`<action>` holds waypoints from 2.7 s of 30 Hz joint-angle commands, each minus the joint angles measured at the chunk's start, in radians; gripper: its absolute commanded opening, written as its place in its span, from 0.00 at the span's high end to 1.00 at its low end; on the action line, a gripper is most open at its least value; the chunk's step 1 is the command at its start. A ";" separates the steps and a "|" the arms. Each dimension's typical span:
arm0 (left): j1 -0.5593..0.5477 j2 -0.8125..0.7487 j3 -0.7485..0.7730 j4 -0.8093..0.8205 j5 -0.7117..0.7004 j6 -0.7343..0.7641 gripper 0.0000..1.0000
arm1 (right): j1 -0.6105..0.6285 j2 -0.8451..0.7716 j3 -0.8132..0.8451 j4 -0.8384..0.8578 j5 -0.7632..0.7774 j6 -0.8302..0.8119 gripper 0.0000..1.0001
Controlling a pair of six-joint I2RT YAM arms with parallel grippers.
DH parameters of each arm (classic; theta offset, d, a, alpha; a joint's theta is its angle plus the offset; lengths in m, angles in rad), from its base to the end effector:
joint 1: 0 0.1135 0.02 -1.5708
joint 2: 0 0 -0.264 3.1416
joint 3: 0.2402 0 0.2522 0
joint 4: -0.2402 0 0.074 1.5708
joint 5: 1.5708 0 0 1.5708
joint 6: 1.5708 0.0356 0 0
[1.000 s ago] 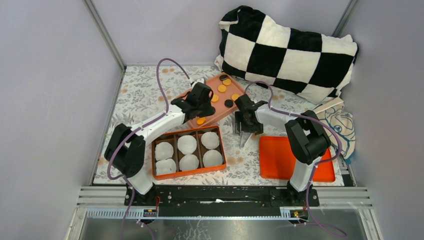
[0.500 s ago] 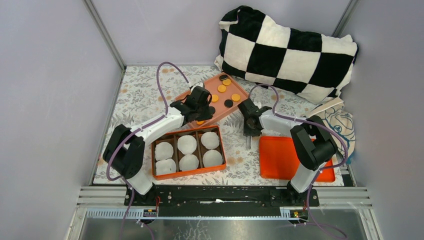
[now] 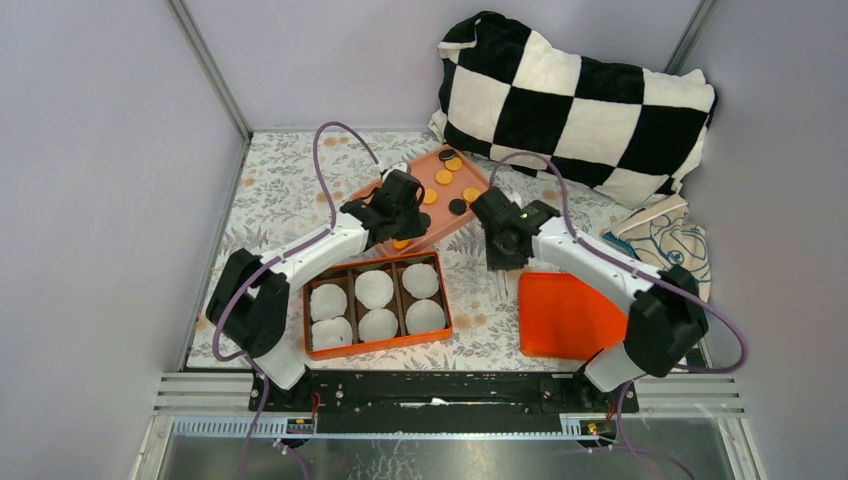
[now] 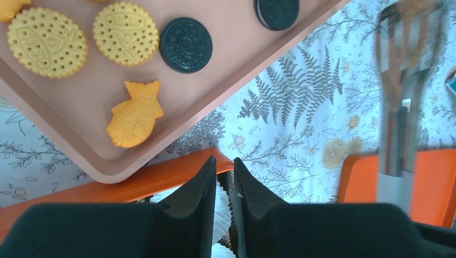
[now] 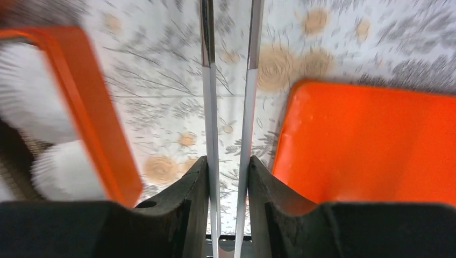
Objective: Pack the cookies
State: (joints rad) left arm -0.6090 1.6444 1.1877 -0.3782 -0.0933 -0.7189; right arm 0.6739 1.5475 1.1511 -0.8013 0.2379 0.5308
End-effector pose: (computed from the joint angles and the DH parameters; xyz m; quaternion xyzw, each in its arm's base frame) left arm 0.2965 -0.2028 0.2415 -0.0679 0.9297 -0.1872 0.3098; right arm 0.2417 0.1823 0.2371 -0.0478 0.9748 0.0082 0.2178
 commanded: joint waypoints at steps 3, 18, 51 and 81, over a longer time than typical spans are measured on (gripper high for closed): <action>-0.006 0.007 0.074 -0.011 -0.028 0.031 0.78 | 0.006 -0.015 0.223 -0.048 0.033 -0.118 0.69; 0.009 -0.120 0.075 -0.087 -0.222 0.020 0.77 | -0.011 0.666 0.846 -0.049 0.071 -0.418 0.68; 0.011 -0.016 0.053 -0.049 -0.126 0.010 0.78 | -0.071 0.757 0.763 0.058 -0.060 -0.362 0.47; 0.015 -0.082 0.043 -0.064 -0.152 0.050 0.77 | -0.071 0.380 0.664 -0.025 -0.095 -0.389 0.57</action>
State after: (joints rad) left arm -0.6003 1.6032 1.2503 -0.4519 -0.2207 -0.6964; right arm 0.6067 1.9938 1.8355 -0.8413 0.1940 0.1497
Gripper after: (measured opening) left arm 0.228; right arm 0.425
